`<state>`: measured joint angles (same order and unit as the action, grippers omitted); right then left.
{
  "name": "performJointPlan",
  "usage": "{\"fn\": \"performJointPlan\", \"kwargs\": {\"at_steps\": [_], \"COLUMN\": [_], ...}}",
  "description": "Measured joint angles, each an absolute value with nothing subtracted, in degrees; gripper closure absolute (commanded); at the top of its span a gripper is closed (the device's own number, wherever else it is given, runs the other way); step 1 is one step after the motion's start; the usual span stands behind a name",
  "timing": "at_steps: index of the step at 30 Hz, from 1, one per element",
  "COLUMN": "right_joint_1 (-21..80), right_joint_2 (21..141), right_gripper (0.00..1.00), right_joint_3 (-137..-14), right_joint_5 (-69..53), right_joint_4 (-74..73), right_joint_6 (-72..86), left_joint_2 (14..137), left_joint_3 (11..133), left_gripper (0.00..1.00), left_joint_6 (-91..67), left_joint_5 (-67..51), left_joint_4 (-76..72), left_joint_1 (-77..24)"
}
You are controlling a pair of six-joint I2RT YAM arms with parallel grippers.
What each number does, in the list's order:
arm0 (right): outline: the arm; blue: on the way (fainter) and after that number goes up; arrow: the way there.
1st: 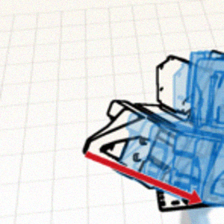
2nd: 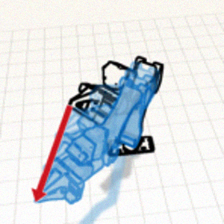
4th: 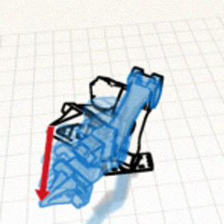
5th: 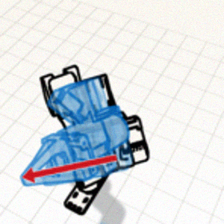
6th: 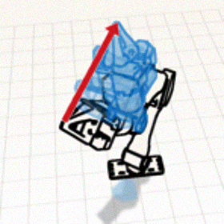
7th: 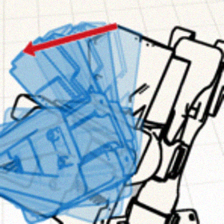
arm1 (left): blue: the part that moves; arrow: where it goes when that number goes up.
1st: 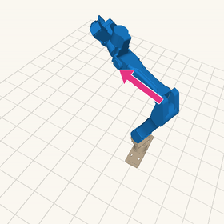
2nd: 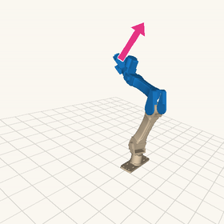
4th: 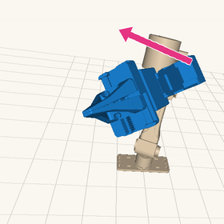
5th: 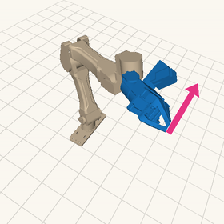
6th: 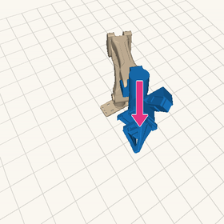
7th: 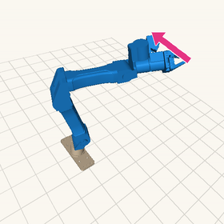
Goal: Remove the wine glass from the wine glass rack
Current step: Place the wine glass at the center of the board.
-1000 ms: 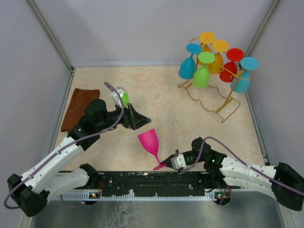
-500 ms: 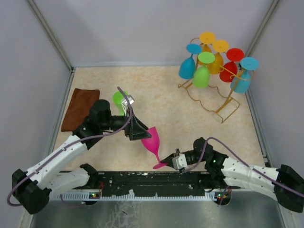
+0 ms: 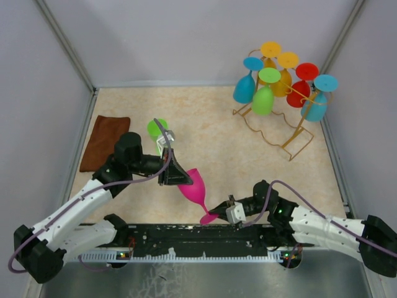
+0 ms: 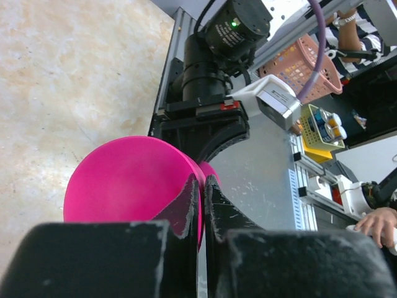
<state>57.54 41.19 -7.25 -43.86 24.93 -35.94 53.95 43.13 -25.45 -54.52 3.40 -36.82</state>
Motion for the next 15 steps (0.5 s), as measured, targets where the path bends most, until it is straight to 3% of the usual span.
{"fn": "performJointPlan", "kwargs": {"at_steps": [5,12,15], "right_joint_1": [57.6,57.5,57.5], "right_joint_2": [41.7,41.6,41.1], "right_gripper": [0.88,0.40,0.31], "right_joint_3": [-7.2,-7.2,-7.1], "right_joint_5": [-43.2,-39.9,-38.9], "right_joint_4": [25.7,25.7,26.8], "right_joint_6": [-36.6,-33.9,-32.3], "left_joint_2": [52.8,51.2,51.5], "left_joint_3": [43.1,44.9,48.7], "left_gripper": [1.00,1.00,1.00], "left_joint_6": [-25.1,-21.8,-19.7], "left_joint_5": [-56.1,-51.4,-46.1], "left_joint_4": [3.5,8.6,13.4], "left_joint_1": [-36.8,-37.0,-37.0]}}
